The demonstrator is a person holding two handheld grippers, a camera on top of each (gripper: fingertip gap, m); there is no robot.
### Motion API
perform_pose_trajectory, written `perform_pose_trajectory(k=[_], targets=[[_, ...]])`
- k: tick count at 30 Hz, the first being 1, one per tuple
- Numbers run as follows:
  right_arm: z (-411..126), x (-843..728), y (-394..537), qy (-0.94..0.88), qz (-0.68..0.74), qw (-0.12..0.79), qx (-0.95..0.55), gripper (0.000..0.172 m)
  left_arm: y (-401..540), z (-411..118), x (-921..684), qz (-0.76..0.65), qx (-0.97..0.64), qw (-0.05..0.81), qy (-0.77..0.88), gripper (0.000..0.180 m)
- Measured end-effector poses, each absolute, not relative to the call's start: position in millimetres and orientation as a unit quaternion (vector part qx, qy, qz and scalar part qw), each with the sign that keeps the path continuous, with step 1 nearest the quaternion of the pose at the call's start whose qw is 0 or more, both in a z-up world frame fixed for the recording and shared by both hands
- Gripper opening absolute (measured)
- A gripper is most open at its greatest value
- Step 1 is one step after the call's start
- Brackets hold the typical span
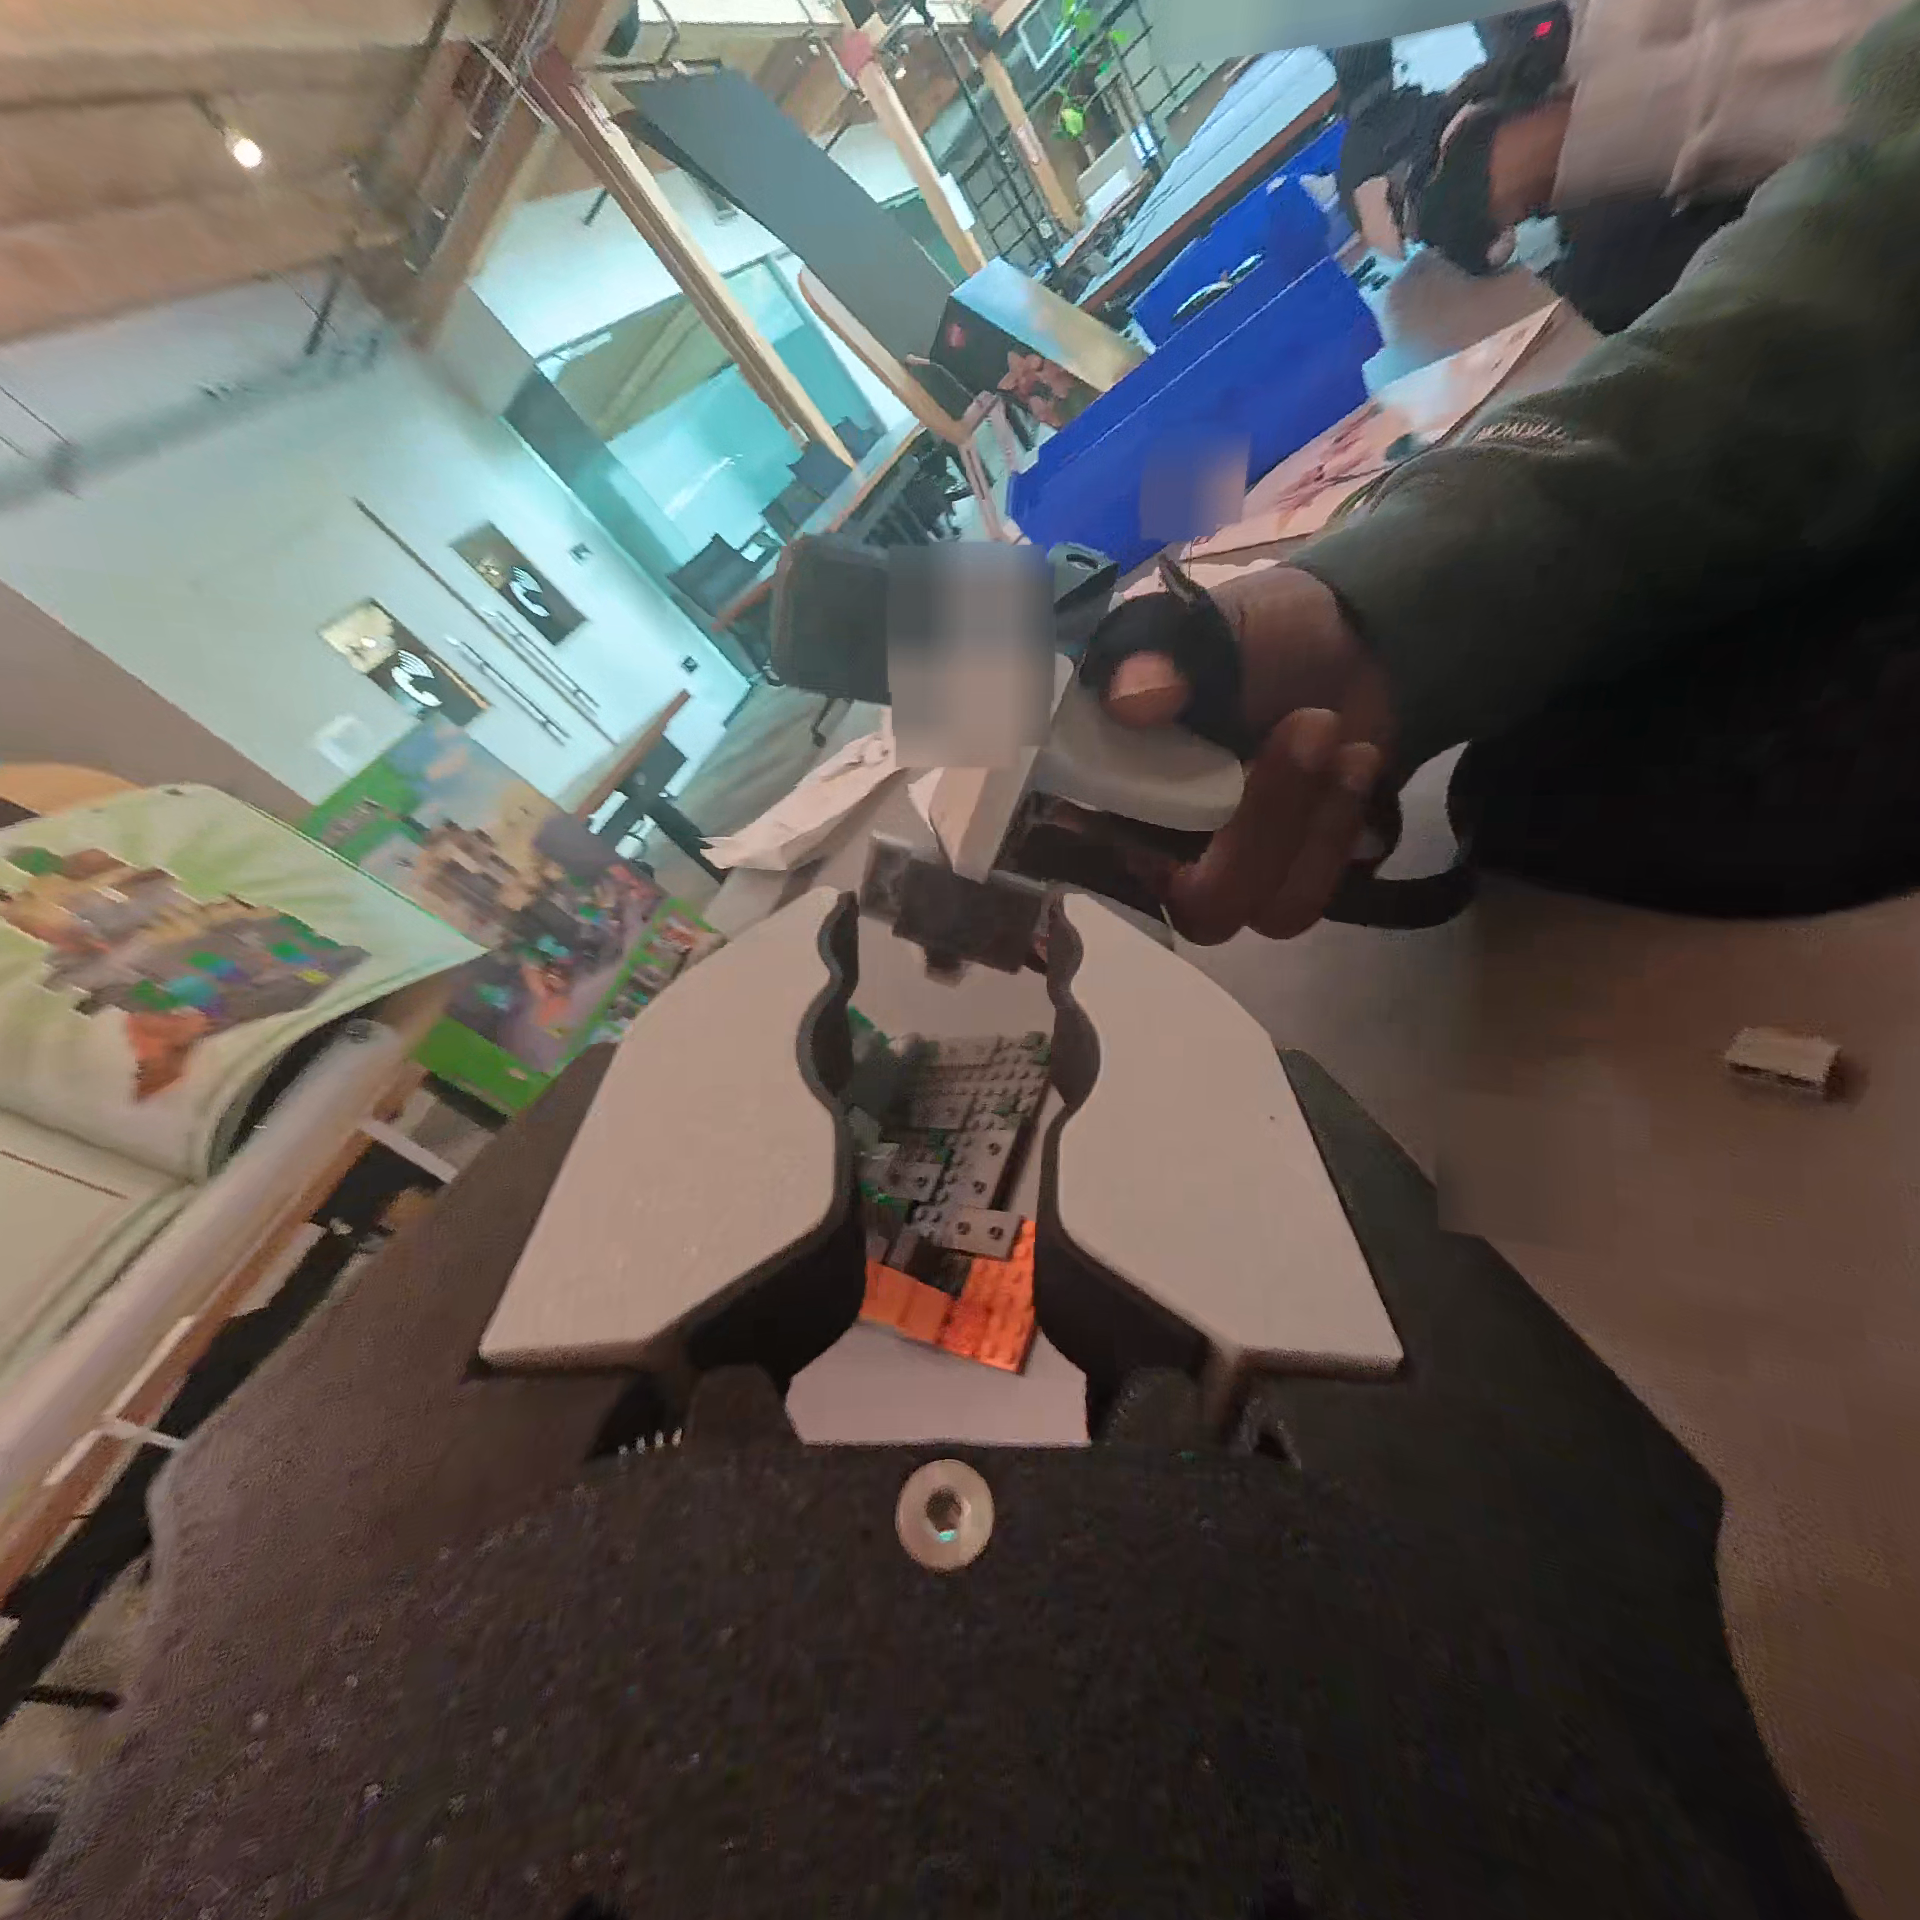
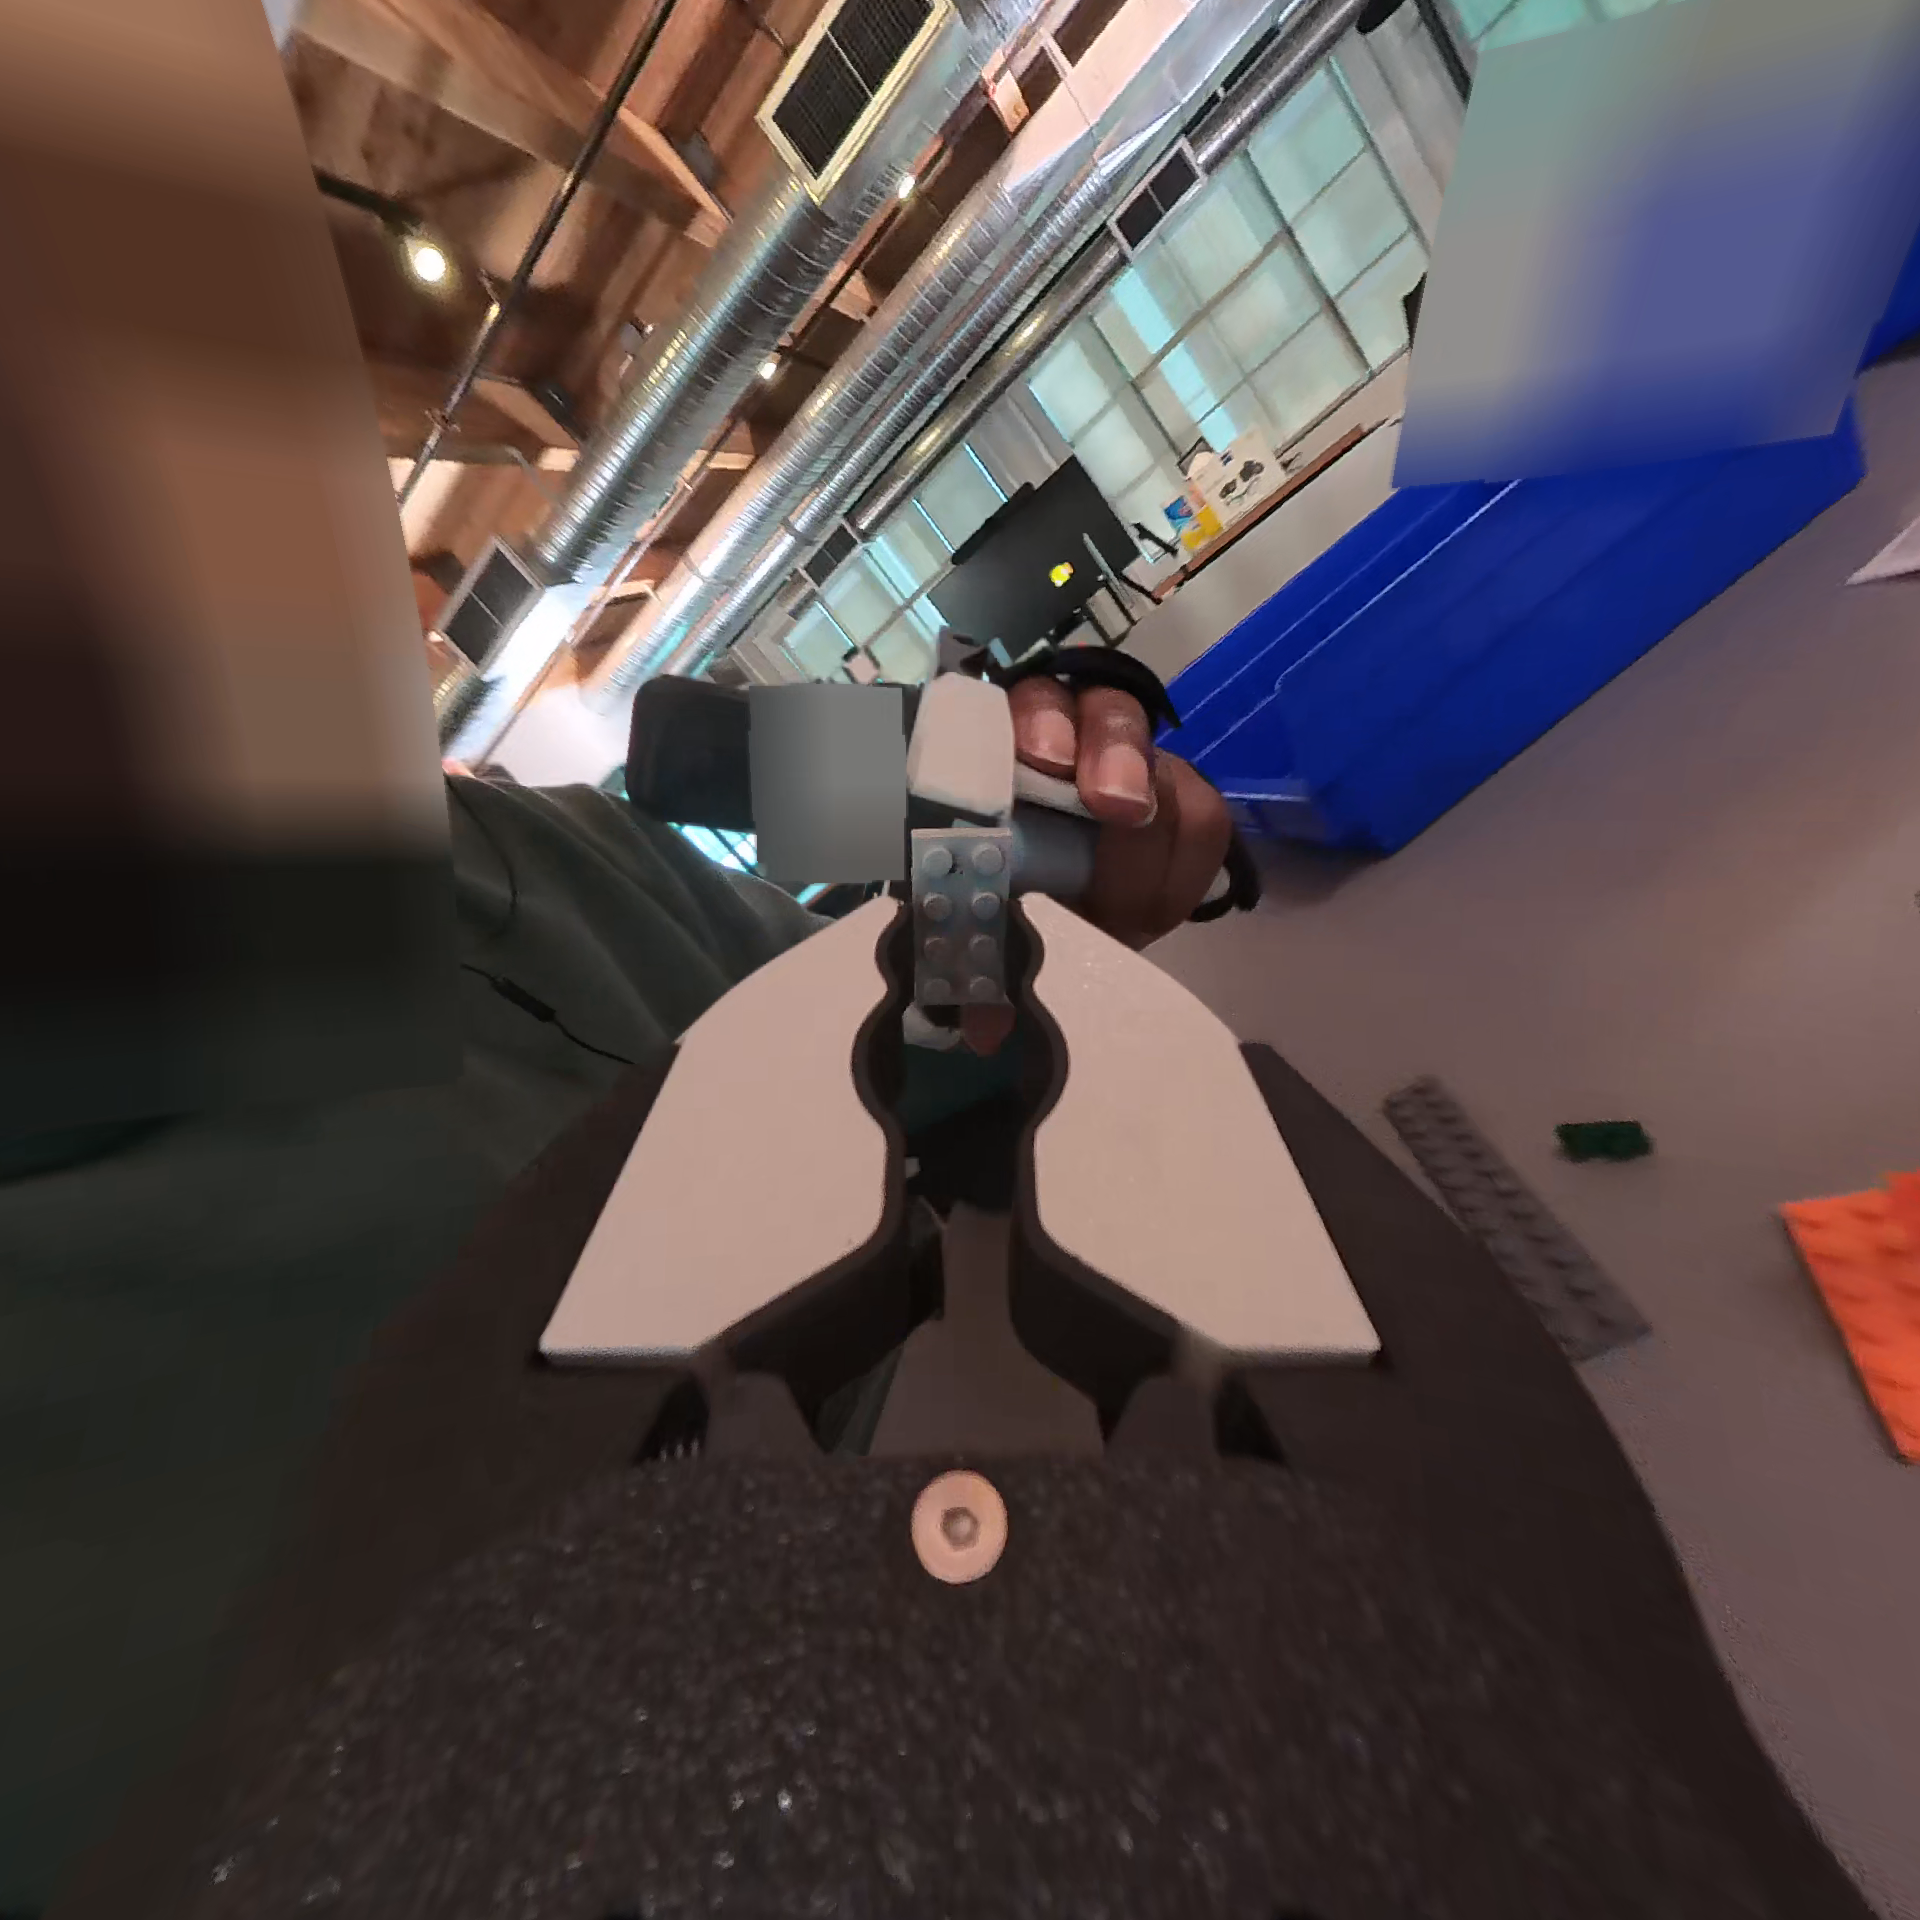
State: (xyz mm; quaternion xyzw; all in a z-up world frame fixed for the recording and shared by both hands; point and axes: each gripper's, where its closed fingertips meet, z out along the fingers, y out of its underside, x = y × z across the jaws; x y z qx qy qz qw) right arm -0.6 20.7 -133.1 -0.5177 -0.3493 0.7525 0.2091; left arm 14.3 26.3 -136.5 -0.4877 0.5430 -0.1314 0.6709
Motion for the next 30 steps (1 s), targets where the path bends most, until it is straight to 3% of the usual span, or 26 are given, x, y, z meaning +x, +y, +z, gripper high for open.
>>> perform_pose_trajectory(k=[12, 21, 30], targets=[[-135, -3, 15, -0.315, 0.785, 0.133, -0.517, 0.016, 21, -140, 15, -0.094, -0.470, 0.666, 0.572, 0.024], [-127, 3, 17, -0.336, 0.779, 0.165, -0.502, 0.024, 12, -137, 18, -0.124, -0.470, 0.657, 0.576, 0.024], [-121, 1, 17, -0.324, 0.792, 0.180, -0.486, 0.015, 11, -135, 18, -0.124, -0.476, 0.654, 0.575, 0.024]])
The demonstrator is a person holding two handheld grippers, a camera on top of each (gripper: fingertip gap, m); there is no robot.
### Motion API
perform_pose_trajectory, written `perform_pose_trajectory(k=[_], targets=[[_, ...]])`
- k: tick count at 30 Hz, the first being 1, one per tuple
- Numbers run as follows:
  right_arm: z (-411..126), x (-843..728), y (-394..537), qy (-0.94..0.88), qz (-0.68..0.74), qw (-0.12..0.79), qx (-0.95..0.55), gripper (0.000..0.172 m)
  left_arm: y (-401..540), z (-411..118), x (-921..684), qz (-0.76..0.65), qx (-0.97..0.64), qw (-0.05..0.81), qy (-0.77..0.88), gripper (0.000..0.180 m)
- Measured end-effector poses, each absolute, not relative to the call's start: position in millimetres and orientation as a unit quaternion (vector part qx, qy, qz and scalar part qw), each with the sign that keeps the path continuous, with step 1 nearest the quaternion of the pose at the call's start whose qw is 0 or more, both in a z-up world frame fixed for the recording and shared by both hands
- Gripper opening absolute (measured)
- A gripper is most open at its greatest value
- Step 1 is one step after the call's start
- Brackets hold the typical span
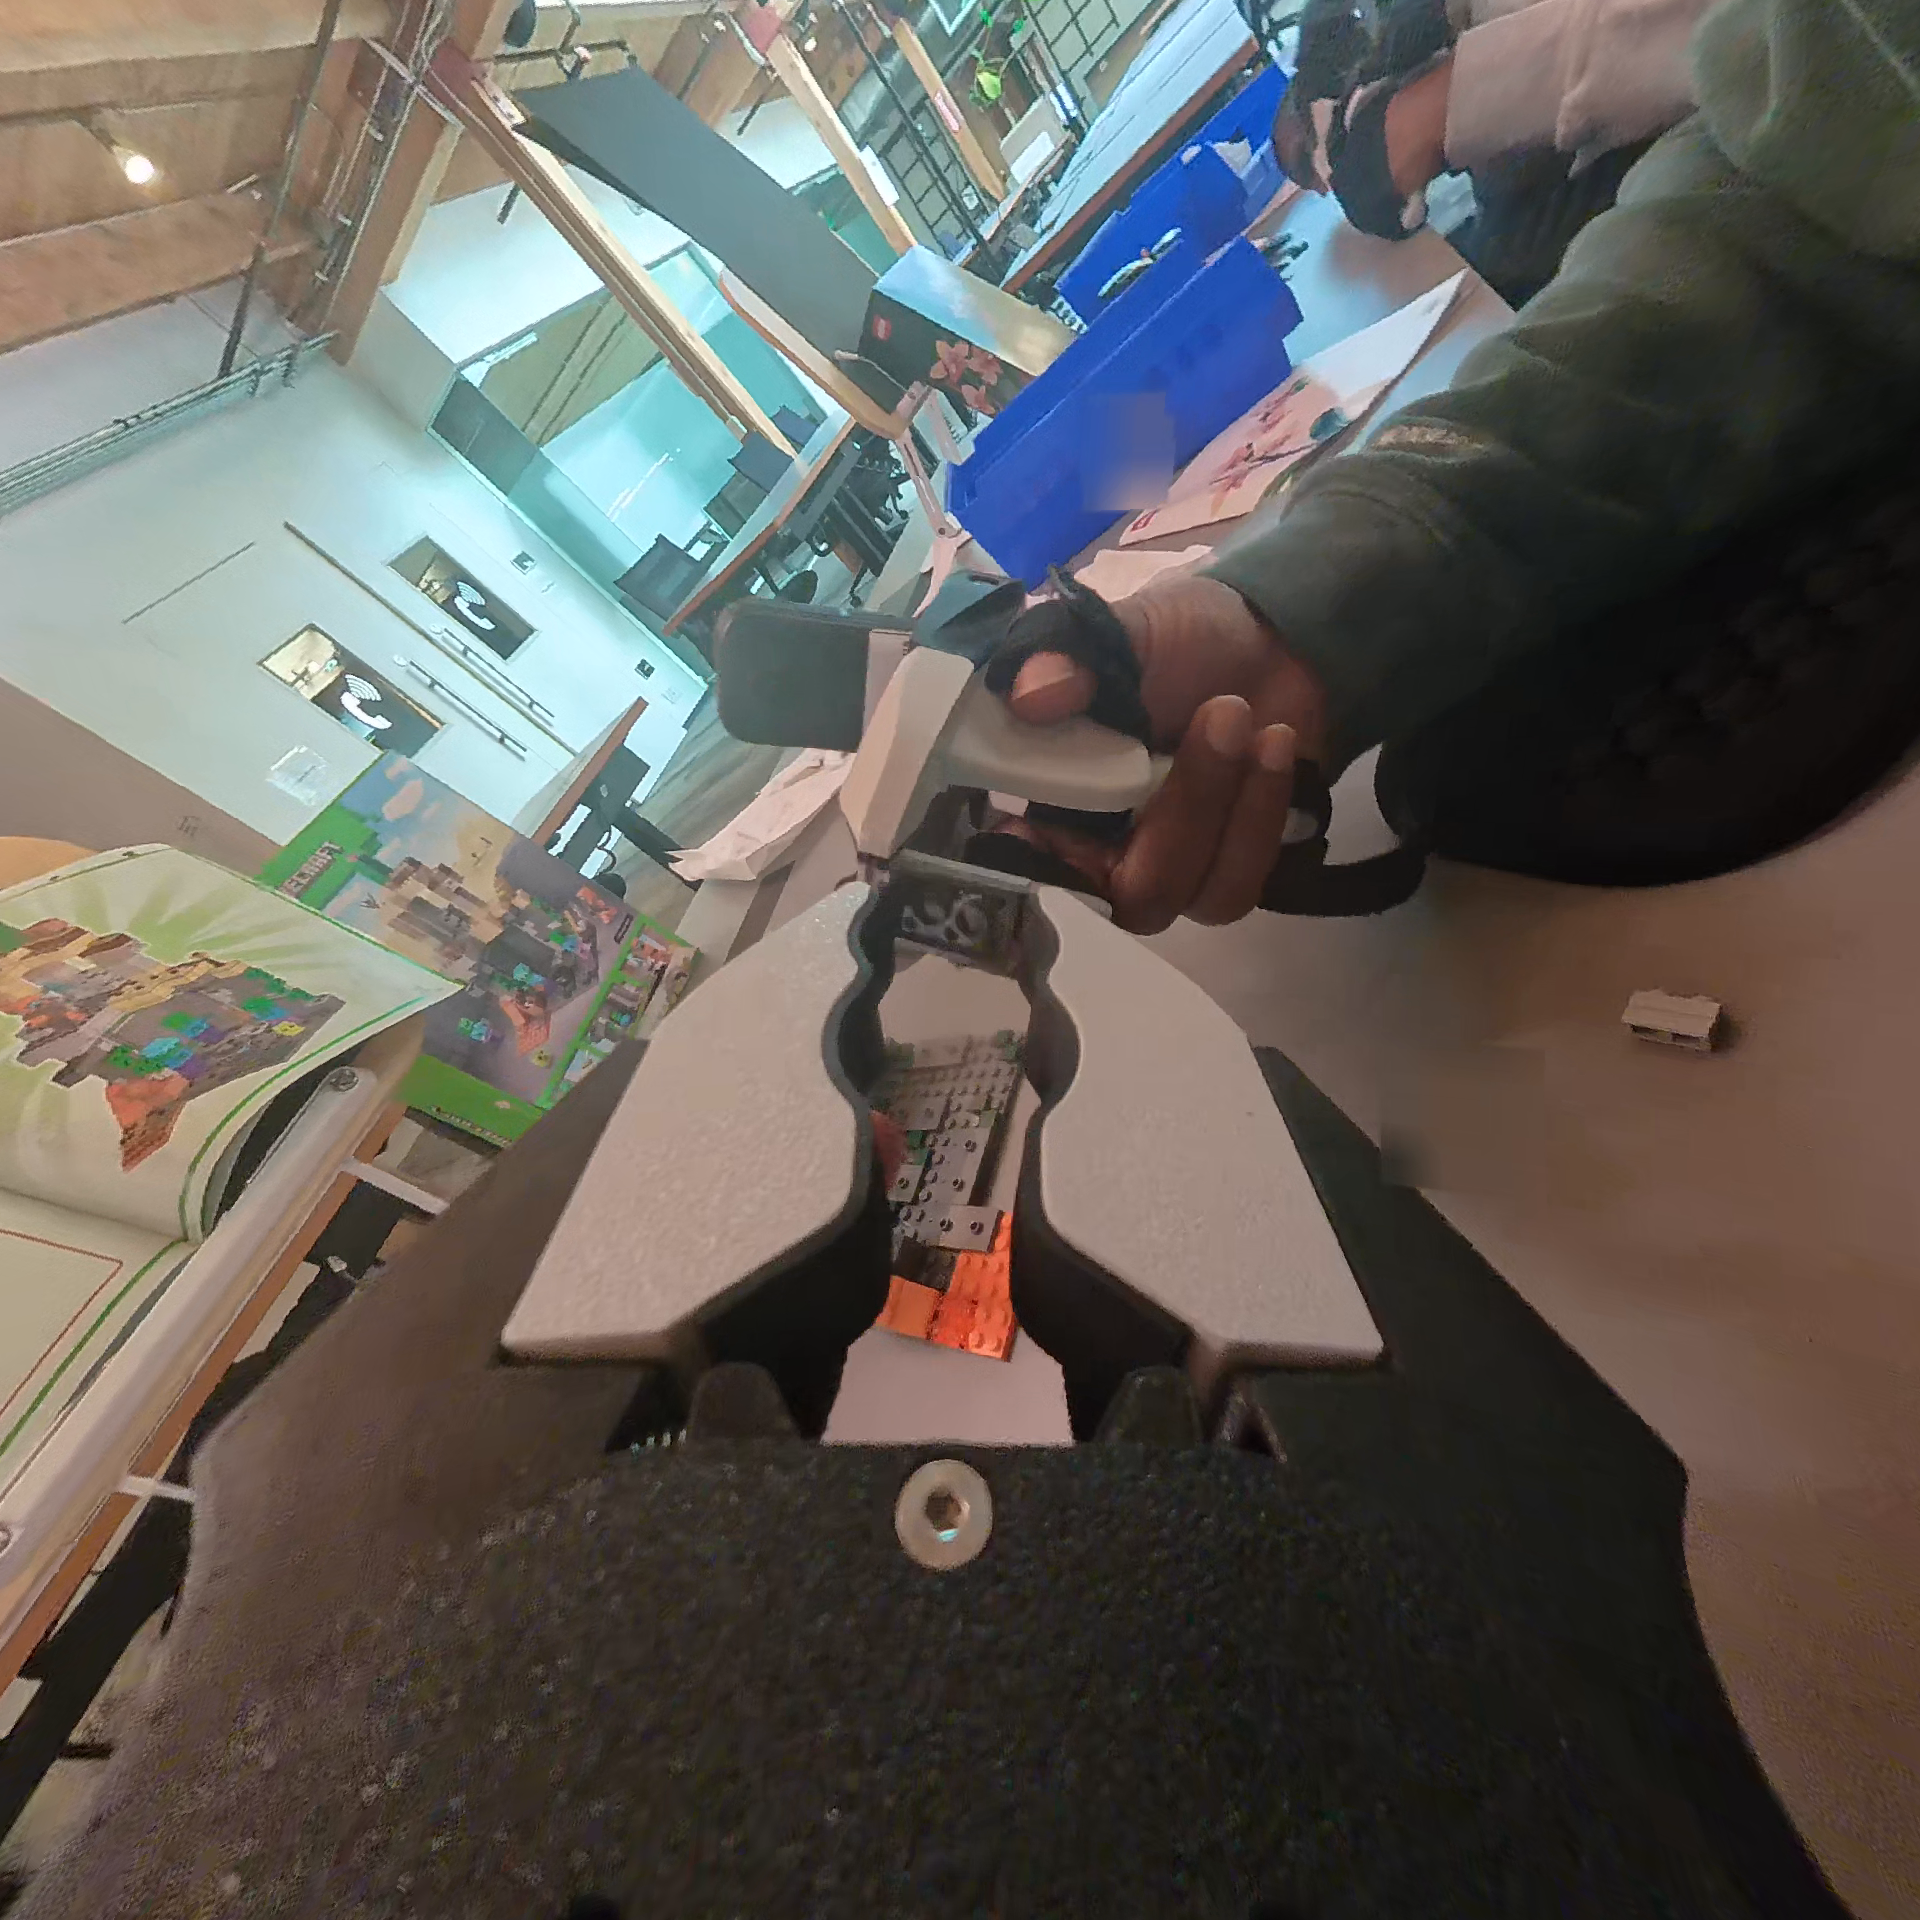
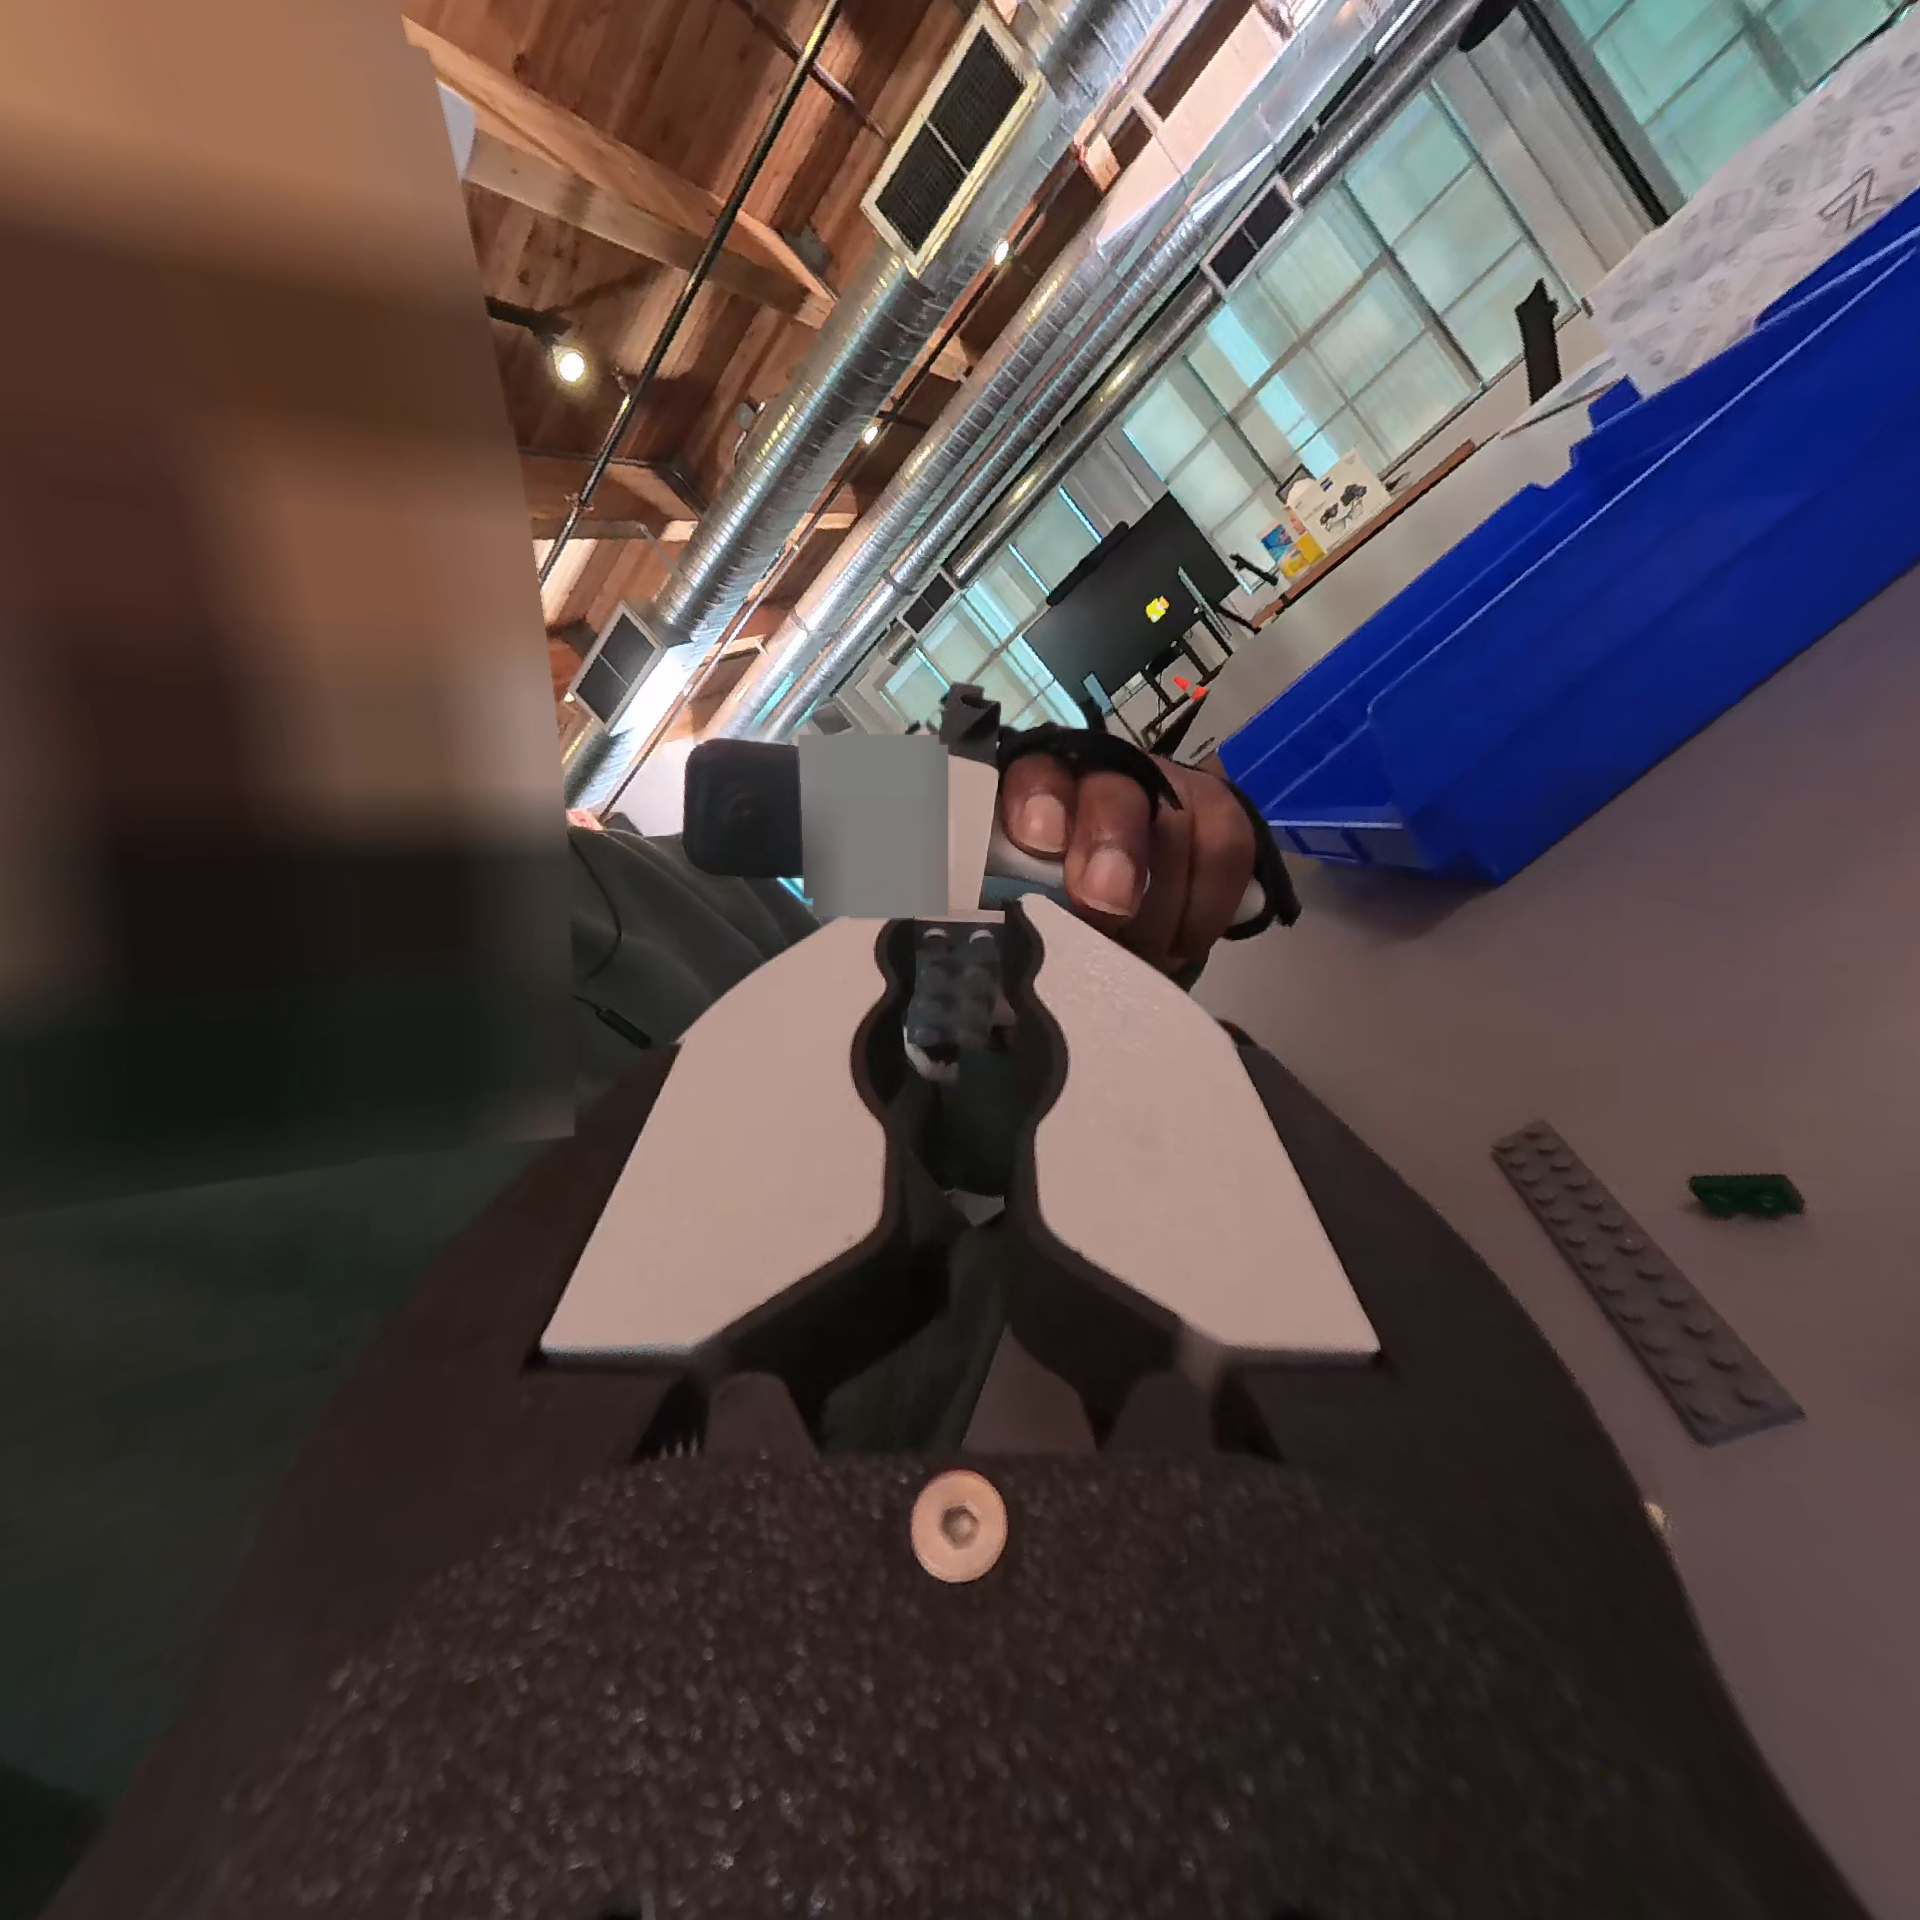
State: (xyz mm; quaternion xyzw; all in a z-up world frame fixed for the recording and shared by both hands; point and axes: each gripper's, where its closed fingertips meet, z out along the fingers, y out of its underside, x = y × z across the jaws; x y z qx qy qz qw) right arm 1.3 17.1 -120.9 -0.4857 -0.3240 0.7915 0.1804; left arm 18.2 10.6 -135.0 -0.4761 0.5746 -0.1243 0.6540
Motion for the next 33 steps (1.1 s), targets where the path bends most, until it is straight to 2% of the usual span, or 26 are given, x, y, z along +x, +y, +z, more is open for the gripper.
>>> perform_pose_trajectory(k=[1, 8, 12, 17, 21, 25, 33], targets=[[-117, 5, 25, -0.301, 0.800, 0.194, -0.481, 0.015, 13, -126, 12, -0.121, -0.474, 0.674, 0.553, 0.007], [-118, 8, 27, -0.329, 0.772, 0.232, -0.492, 0.016, 16, -127, 7, -0.142, -0.483, 0.664, 0.553, 0.005], [-119, 9, 29, -0.339, 0.760, 0.251, -0.495, 0.016, 17, -134, 10, -0.198, -0.509, 0.640, 0.540, 0.014], [-115, 13, 27, -0.410, 0.688, 0.356, -0.481, 0.016, 17, -121, 5, -0.389, -0.553, 0.583, 0.451, 0.025], [-117, 9, 19, -0.468, 0.614, 0.439, -0.460, 0.016, 17, -127, 11, -0.437, -0.570, 0.546, 0.431, 0.031], [-117, 7, 14, -0.483, 0.603, 0.452, -0.446, 0.016, 11, -132, 18, -0.435, -0.566, 0.540, 0.447, 0.016], [-115, 10, 13, -0.474, 0.623, 0.434, -0.446, 0.016, 11, -123, 15, -0.447, -0.562, 0.546, 0.431, 0.016]])
